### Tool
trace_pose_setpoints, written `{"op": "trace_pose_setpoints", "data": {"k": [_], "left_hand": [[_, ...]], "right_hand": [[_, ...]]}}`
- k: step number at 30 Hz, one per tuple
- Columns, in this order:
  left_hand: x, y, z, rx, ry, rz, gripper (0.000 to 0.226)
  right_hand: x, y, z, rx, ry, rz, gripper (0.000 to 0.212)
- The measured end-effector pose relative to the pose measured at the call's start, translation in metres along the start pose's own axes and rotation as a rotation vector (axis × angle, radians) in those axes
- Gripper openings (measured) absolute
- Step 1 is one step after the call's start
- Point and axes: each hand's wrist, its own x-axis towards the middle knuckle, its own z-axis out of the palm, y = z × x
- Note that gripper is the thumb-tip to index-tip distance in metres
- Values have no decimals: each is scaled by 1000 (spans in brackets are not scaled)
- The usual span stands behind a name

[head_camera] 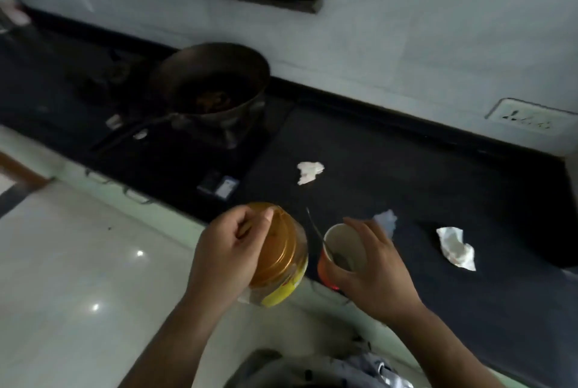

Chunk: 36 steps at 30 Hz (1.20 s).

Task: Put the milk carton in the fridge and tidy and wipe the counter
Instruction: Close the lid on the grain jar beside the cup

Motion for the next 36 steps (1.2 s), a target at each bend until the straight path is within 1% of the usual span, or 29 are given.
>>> {"op": "trace_pose_setpoints", "data": {"k": [5,9,11,16,18,23,28,31,34,36], "left_hand": [[-50,-75,-81,77,139,-176,16],[-79,-116,-137,158,279,-306,10],[-90,-132,-162,170,341,-338,11],[-107,-169,-212,159,474,-421,8],[-106,-184,-229,148,494,-453,13],[-76,-227,-273,129,510,-543,18],[-15,-269,-326,73,496,-572,28],[28,-284,-362,51,500,-566,27],[66,-301,-398,66,534,-531,34],[88,-314,-425,62,559,-527,34]], "right_hand": [[-7,-62,85,-8,-215,-119,75],[-8,-105,143,-18,-365,-223,72],[-7,-127,169,-41,-439,-267,71],[5,-170,229,-93,-623,-404,76],[12,-186,253,-114,-672,-446,78],[42,-226,318,-154,-732,-495,83],[93,-278,379,-168,-780,-484,79],[125,-317,410,-161,-803,-469,77],[153,-355,441,-173,-805,-506,75],[169,-379,461,-185,-787,-517,74]]}}
